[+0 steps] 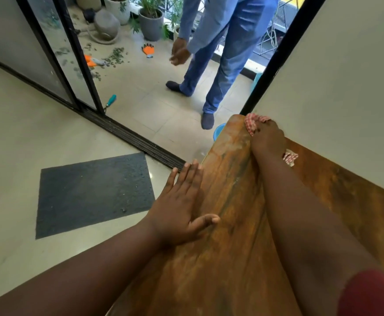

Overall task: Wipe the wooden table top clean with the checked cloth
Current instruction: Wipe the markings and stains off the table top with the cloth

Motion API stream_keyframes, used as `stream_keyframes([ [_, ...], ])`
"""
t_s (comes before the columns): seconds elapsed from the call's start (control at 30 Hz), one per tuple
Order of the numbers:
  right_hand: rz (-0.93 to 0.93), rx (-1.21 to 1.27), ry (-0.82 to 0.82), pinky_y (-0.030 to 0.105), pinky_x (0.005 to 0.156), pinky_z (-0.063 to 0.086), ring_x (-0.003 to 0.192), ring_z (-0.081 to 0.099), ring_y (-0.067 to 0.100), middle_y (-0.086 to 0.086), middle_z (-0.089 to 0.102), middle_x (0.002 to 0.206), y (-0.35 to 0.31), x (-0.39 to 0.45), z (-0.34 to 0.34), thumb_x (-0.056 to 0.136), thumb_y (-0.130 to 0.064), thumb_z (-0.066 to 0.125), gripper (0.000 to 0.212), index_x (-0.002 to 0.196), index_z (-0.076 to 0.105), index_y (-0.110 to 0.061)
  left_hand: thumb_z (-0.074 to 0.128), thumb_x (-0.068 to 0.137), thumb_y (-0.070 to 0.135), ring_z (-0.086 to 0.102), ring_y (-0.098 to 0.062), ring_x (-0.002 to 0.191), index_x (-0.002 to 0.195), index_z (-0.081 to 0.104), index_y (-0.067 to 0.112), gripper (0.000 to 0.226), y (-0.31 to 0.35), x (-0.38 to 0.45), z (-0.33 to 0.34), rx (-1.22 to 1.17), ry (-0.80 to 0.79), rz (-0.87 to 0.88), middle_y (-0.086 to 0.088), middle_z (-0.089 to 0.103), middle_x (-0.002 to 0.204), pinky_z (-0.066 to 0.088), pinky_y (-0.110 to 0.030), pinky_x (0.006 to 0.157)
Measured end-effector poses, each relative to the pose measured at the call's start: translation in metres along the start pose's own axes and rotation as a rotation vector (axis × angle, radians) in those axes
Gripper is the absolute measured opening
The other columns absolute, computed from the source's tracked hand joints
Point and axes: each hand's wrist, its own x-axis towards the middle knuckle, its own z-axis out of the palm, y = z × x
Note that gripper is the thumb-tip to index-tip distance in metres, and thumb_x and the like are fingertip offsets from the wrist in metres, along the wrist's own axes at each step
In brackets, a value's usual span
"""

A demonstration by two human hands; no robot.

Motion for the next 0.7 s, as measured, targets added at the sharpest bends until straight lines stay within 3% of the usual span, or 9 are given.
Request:
stream_keyframes([
  [0.23, -0.103, -0.041, -0.149, 0.047, 0.103, 0.031, 0.125, 0.040, 0.036, 0.005, 0.036, 0.146, -0.004, -0.003, -0.002, 0.095, -0.036, 0.037, 0.045, 0.140, 0.039, -0.033, 0.003, 0.074, 0.085, -0.036, -0.011, 0.136, 0.144, -0.029, 0.016, 0.104, 0.000, 0.003, 0.001, 0.045, -0.071, -0.019, -0.004, -0.034, 0.152, -0.023, -0.034, 0.112],
  [0.37, -0.210, 0.030, -0.222, 0.042, 0.107, 0.028, 0.134, 0.032, 0.028, 0.001, 0.030, 0.152, -0.026, -0.035, 0.003, 0.096, -0.032, 0.041, 0.042, 0.137, 0.044, -0.039, 0.007, 0.076, 0.084, -0.035, -0.011, 0.137, 0.145, -0.027, 0.015, 0.104, 0.001, 0.002, 0.001, 0.042, -0.092, -0.033, -0.004, -0.032, 0.153, -0.019, -0.038, 0.114],
  [0.5, -0.256, 0.048, -0.297, 0.046, 0.108, 0.025, 0.135, 0.029, 0.030, -0.001, 0.029, 0.152, -0.046, -0.088, -0.002, 0.095, -0.033, 0.041, 0.042, 0.135, 0.044, -0.044, 0.008, 0.075, 0.085, -0.028, -0.014, 0.141, 0.148, -0.020, 0.011, 0.107, 0.001, 0.002, 0.000, 0.024, -0.067, -0.092, -0.007, -0.024, 0.156, -0.013, -0.040, 0.117],
  [0.7, -0.323, 0.114, -0.376, 0.042, 0.101, 0.033, 0.126, 0.038, 0.029, -0.002, 0.039, 0.145, -0.059, -0.191, -0.021, 0.091, -0.032, 0.047, 0.041, 0.131, 0.049, -0.045, 0.014, 0.080, 0.081, -0.019, -0.020, 0.144, 0.148, -0.017, 0.011, 0.102, -0.006, -0.012, -0.015, -0.388, 0.069, -0.409, -0.008, -0.019, 0.157, -0.011, -0.039, 0.117],
])
